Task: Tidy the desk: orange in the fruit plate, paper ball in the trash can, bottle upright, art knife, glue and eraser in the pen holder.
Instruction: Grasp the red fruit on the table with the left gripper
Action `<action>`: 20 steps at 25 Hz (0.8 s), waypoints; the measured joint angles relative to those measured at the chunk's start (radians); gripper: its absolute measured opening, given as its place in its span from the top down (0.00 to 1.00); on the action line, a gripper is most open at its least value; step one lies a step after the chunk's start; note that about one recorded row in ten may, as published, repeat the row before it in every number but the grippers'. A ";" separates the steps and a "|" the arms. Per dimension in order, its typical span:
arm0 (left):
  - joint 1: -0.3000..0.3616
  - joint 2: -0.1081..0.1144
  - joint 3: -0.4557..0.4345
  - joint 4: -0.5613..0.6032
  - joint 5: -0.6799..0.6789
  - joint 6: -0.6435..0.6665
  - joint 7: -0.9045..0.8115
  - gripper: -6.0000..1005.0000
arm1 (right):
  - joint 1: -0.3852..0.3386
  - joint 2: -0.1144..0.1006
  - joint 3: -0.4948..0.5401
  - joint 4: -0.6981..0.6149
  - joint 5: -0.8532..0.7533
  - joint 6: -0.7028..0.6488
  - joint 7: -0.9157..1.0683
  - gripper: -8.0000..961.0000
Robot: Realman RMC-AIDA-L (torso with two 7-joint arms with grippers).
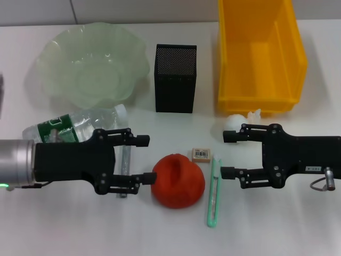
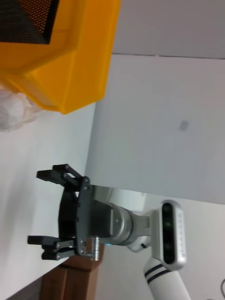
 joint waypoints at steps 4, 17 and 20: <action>-0.023 -0.015 0.000 0.004 0.035 -0.037 -0.019 0.22 | -0.009 -0.005 0.001 -0.002 0.000 0.001 0.000 0.19; -0.084 -0.089 0.009 0.024 0.154 -0.175 -0.091 0.22 | -0.010 -0.024 -0.006 -0.004 -0.008 0.001 0.007 0.19; -0.092 -0.096 0.009 0.024 0.170 -0.205 -0.098 0.23 | -0.009 -0.026 -0.003 -0.004 -0.012 0.001 0.009 0.19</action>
